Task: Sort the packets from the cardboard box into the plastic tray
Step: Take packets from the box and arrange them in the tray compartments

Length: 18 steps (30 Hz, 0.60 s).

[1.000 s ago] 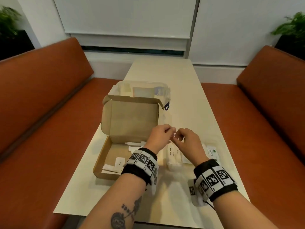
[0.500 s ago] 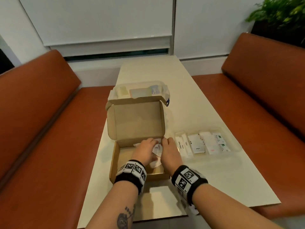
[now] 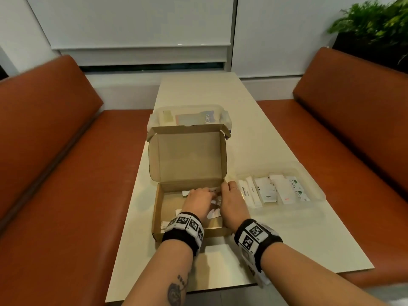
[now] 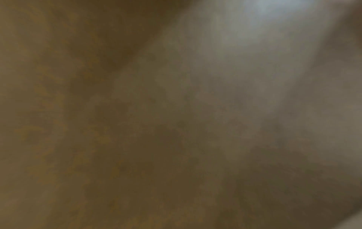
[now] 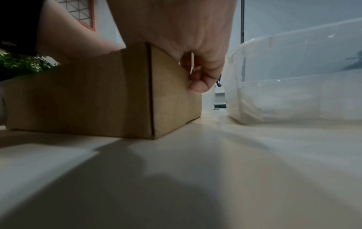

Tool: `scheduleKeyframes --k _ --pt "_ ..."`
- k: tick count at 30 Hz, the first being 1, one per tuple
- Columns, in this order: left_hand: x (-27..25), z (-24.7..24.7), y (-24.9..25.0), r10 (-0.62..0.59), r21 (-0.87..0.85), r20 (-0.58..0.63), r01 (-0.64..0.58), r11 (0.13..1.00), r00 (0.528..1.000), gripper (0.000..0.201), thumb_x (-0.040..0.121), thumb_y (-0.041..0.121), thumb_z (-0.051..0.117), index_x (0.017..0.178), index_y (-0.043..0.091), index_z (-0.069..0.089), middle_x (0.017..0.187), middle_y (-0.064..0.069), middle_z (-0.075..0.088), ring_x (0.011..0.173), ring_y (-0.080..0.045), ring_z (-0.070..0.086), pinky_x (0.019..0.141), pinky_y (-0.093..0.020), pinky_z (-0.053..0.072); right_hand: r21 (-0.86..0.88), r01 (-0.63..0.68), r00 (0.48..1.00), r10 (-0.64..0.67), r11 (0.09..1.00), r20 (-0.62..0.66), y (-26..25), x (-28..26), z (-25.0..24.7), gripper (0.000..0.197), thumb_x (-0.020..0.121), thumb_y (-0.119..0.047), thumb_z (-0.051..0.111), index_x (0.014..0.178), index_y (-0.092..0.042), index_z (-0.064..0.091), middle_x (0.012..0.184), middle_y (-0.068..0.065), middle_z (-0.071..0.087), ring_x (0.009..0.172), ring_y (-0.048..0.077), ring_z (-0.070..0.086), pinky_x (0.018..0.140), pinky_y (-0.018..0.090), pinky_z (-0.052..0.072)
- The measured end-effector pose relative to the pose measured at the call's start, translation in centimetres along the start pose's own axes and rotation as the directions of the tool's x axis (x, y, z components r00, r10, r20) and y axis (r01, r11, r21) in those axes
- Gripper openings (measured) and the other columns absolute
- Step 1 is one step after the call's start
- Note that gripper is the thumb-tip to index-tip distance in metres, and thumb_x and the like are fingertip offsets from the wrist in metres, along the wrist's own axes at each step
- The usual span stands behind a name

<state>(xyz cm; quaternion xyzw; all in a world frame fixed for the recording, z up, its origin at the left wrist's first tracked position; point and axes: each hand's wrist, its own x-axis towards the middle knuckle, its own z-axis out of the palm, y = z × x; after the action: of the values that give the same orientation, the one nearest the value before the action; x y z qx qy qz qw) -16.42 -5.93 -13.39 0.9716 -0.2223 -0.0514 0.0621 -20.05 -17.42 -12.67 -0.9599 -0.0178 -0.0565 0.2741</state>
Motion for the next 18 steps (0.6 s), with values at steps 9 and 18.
scheduleKeyframes --k 9,18 --pt "-1.2 -1.5 -0.8 -0.259 -0.571 0.007 0.217 0.792 0.966 0.018 0.091 0.018 0.056 0.101 0.011 0.069 0.095 -0.010 0.069 0.090 -0.025 0.063 0.081 -0.037 0.052 -0.028 0.004 1.000 -0.004 1.000 -0.004 0.3 0.3 -0.1 0.028 0.089 0.003 0.038 0.114 -0.006 0.047 0.115 0.011 0.046 0.092 0.023 0.048 0.078 0.029 0.041" --pt "-0.8 -3.6 -0.1 -0.284 -0.897 -0.028 0.102 0.430 0.958 0.014 0.083 0.023 0.073 0.091 0.012 0.068 0.078 -0.005 0.069 0.064 -0.019 0.064 0.060 -0.034 0.055 0.555 -0.060 0.988 0.128 0.830 -0.085 0.4 1.5 -3.3 0.011 0.090 -0.017 0.057 0.089 -0.018 0.068 0.077 -0.002 0.068 0.070 0.008 0.060 0.062 0.013 0.047"
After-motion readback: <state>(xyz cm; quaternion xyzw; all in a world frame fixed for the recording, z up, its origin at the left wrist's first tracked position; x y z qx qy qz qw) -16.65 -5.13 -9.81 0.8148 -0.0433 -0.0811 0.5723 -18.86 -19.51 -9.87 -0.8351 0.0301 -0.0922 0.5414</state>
